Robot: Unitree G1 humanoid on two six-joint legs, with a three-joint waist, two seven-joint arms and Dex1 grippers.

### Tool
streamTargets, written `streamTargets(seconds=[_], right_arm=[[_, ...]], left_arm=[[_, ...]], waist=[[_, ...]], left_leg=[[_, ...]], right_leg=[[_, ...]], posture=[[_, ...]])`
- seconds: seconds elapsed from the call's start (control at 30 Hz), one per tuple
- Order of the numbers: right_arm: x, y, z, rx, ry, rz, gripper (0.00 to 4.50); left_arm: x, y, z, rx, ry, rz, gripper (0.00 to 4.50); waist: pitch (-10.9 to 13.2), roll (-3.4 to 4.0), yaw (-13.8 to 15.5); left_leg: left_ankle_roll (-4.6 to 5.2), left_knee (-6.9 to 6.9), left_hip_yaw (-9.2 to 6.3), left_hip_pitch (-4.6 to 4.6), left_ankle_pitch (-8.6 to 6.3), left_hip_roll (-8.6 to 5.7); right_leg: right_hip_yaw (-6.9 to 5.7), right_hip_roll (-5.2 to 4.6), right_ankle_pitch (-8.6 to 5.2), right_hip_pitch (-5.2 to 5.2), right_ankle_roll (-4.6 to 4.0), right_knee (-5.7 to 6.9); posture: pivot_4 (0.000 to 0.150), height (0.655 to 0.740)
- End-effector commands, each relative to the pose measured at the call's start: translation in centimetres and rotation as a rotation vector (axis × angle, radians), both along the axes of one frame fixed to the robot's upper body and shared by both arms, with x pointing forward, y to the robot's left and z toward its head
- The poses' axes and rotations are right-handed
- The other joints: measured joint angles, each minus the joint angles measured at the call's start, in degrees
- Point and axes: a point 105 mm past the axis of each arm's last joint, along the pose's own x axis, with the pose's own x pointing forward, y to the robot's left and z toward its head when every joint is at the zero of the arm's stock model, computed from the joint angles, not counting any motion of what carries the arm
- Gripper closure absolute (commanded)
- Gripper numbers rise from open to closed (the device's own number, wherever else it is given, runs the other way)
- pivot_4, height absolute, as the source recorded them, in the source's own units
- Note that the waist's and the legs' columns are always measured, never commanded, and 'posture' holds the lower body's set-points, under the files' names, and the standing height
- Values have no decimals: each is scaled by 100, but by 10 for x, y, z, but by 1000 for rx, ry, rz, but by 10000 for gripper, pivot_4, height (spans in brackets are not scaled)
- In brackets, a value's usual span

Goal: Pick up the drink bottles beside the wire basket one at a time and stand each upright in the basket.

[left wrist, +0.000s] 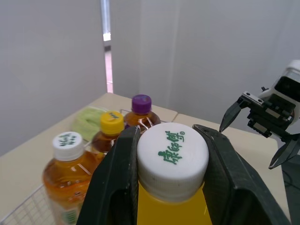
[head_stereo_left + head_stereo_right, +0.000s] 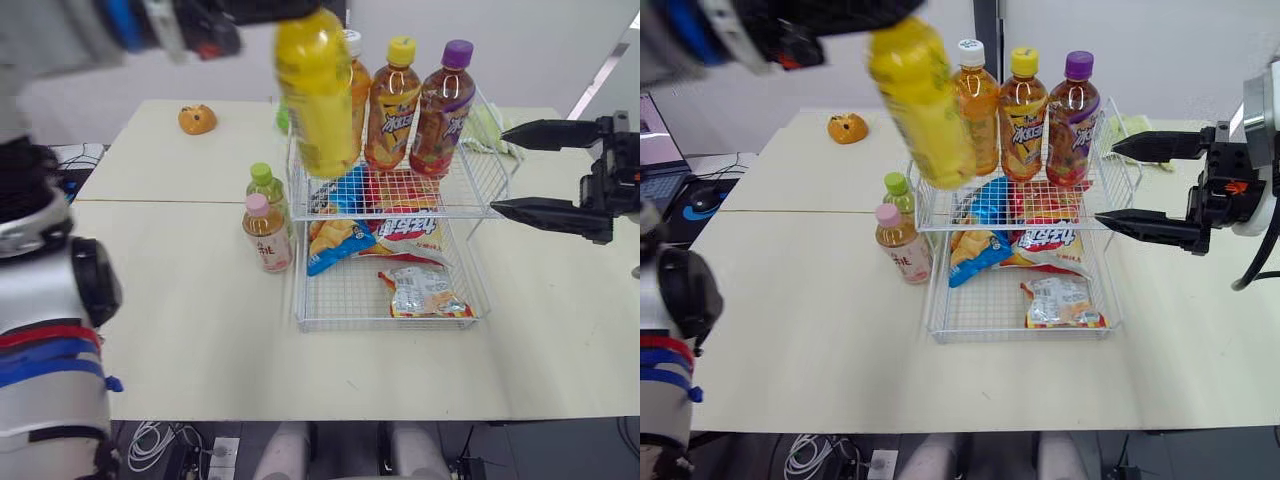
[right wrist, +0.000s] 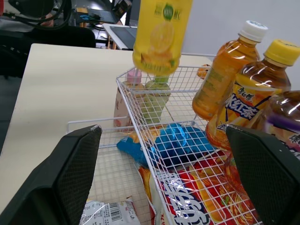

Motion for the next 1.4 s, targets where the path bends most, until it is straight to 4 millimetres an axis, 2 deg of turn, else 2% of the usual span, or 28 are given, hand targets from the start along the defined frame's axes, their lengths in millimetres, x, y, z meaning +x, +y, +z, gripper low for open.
streamTargets(seconds=[0.03,0.4,0.53,0.7,0.9,1.1,1.23,1.37,1.4], right_arm=[[-14,-7,13,-4,-57,-45,0],[-24,-17,13,13,-79,-144,0],[-26,-18,12,15,-83,-156,0],[-28,-17,11,22,-84,-163,0],[-29,-16,11,25,-85,-171,0],[-28,-17,11,28,-90,-185,0],[-26,-19,11,24,-97,-203,0],[-24,-21,10,25,-102,-224,0],[-23,-21,10,28,-102,-227,0]], left_arm=[[-2,-25,17,-34,-126,-52,31450],[32,-89,-16,-19,-151,-76,31450],[35,-107,-25,-1,-145,-103,31450],[35,-121,-30,6,-121,-136,31450],[33,-127,-33,16,-109,-160,31450],[24,-124,-24,11,-136,-202,12359],[9,-112,-12,4,-172,-236,191],[-12,-85,-1,-18,-187,-272,191],[-13,-85,-2,-16,-182,-277,191]], waist=[[0,0,0],[1,3,-2],[1,4,-11],[1,5,-6],[1,5,-6],[0,6,-7],[0,6,-18],[0,8,-55],[0,9,-58]], left_leg=[[0,1,-1,-1,0,-1],[3,7,4,-7,0,-6],[4,8,8,-7,-1,-8],[5,7,8,-7,-2,-9],[5,10,9,-7,-2,-10],[6,11,7,-7,-2,-10],[6,10,6,-7,-1,-10],[5,9,1,-6,-2,-8],[5,10,0,-5,-2,-7]], right_leg=[[0,-1,0,0,0,1],[0,-6,2,-1,4,0],[0,-6,3,1,6,-1],[-1,-7,3,0,7,0],[-2,-7,4,4,9,0],[-3,-7,4,4,9,0],[-3,-7,4,3,10,0],[-2,-6,4,3,10,2],[-3,-6,4,4,10,2]], posture=[[1500,7400],[1500,7400],[1500,7400],[1500,7400],[1500,7400],[1500,7400],[1500,7400],[1500,7400],[1500,7400]])
